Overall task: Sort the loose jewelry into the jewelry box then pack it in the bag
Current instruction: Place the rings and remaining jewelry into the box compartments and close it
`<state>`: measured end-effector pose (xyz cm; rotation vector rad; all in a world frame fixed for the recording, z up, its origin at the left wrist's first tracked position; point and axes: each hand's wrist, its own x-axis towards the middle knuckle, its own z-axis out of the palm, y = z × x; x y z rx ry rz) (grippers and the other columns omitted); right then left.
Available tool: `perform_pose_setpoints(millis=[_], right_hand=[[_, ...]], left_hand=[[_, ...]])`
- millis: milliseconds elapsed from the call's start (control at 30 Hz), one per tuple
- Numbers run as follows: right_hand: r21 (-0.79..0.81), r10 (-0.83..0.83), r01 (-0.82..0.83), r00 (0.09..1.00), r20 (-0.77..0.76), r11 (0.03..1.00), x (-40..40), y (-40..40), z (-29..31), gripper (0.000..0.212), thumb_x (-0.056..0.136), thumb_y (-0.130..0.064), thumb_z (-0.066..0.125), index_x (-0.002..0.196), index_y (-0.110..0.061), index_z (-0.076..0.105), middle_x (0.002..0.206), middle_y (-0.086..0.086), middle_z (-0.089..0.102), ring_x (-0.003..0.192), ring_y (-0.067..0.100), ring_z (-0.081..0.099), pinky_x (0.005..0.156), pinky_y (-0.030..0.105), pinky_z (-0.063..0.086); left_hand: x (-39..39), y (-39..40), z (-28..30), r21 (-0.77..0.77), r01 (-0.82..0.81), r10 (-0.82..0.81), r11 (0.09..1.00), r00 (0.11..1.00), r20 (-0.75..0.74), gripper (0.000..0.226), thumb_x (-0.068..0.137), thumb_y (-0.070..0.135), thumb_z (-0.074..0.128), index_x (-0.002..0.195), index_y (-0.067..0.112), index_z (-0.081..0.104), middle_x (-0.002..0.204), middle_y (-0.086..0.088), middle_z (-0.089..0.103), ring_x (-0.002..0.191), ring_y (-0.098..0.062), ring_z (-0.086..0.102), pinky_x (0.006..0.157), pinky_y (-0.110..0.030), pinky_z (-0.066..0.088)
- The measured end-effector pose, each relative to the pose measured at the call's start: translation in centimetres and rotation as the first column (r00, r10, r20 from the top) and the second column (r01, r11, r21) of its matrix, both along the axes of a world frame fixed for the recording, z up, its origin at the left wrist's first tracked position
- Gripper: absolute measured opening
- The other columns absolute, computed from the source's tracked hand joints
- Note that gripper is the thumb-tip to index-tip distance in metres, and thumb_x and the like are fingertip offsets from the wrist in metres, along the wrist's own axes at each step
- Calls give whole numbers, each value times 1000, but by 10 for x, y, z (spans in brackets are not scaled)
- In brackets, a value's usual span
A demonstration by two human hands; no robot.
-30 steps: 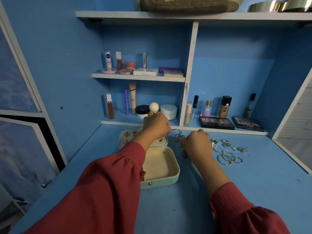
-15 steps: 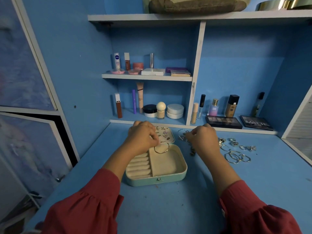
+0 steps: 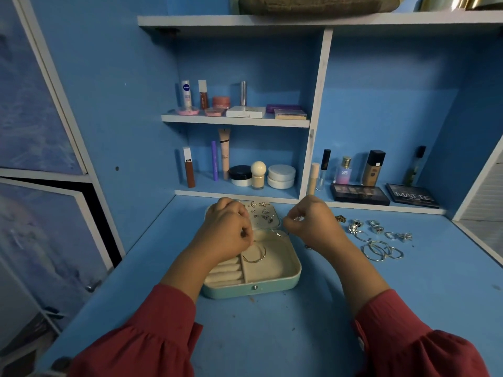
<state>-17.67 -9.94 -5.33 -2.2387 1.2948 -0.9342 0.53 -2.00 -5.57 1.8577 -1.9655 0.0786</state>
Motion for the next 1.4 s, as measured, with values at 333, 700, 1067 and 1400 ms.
perform_pose_setpoints(millis=[333, 700, 1067, 1400], right_hand=[[-22, 171, -184, 946, -277, 983, 2, 9, 4, 6, 75, -26, 74, 80, -22, 72, 94, -9, 51, 98, 11, 49, 89, 30, 44], [-91, 142, -190, 913, -382, 978, 4, 13, 4, 16, 76, -30, 72, 90, -22, 75, 99, -10, 47, 104, 13, 45, 91, 30, 40], [-185, 121, -211, 906, -405, 960, 5, 10, 0, 14, 80, -33, 70, 89, -24, 75, 105, -3, 56, 103, 15, 48, 88, 30, 40], [-215, 85, -184, 912, -400, 959, 6, 8, -3, 20, 80, -38, 70, 97, -28, 66, 106, -4, 56, 102, 17, 49, 86, 30, 41]], left_hand=[[1, 1, -1, 20, 3, 1, 1000, 986, -166, 23, 75, 17, 74, 76, 35, 59, 104, 15, 48, 116, -8, 34, 99, -26, 25], [1, 1, -1, 57, -17, 27, 998, 983, -181, 26, 74, 18, 74, 78, 37, 57, 106, 15, 45, 120, -11, 34, 103, -32, 28], [2, 1, -2, 48, -18, 28, 999, 979, -203, 27, 73, 19, 75, 76, 38, 56, 105, 15, 46, 120, -10, 34, 106, -35, 27], [1, 2, -1, 58, -23, 35, 998, 978, -206, 27, 74, 20, 76, 77, 38, 56, 107, 15, 46, 120, -11, 34, 106, -36, 28]])
